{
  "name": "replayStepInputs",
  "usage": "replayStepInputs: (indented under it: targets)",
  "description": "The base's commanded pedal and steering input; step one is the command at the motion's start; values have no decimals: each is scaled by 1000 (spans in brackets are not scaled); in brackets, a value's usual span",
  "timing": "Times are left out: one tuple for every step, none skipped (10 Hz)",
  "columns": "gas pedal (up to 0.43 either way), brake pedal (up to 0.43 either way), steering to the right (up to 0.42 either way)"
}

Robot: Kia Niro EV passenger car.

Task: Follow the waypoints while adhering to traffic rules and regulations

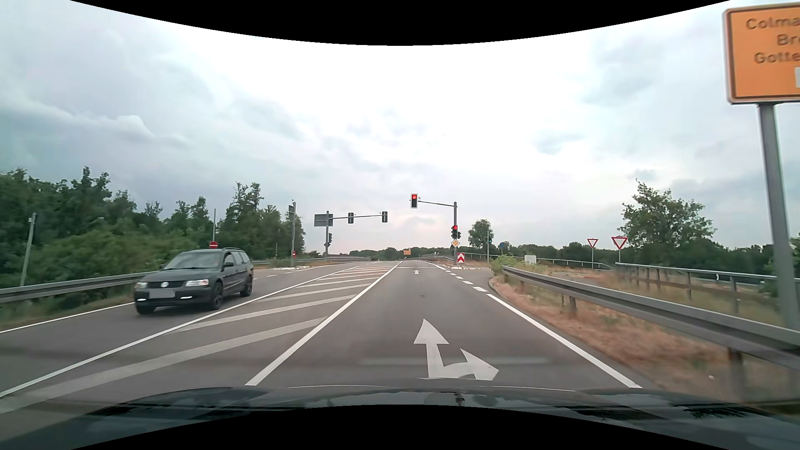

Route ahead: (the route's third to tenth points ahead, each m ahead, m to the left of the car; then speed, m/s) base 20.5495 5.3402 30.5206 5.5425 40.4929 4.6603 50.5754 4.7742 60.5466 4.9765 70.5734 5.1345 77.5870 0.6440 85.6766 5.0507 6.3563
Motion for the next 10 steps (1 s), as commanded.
replayStepInputs:
  targets:
    - [0, 0, -4]
    - [0, 0, -4]
    - [0, 0, -4]
    - [0, 0, -3]
    - [0, 0, -3]
    - [0, 0, -3]
    - [0, 0, -3]
    - [0, 0, -3]
    - [0, 0, -3]
    - [0, 0, -3]
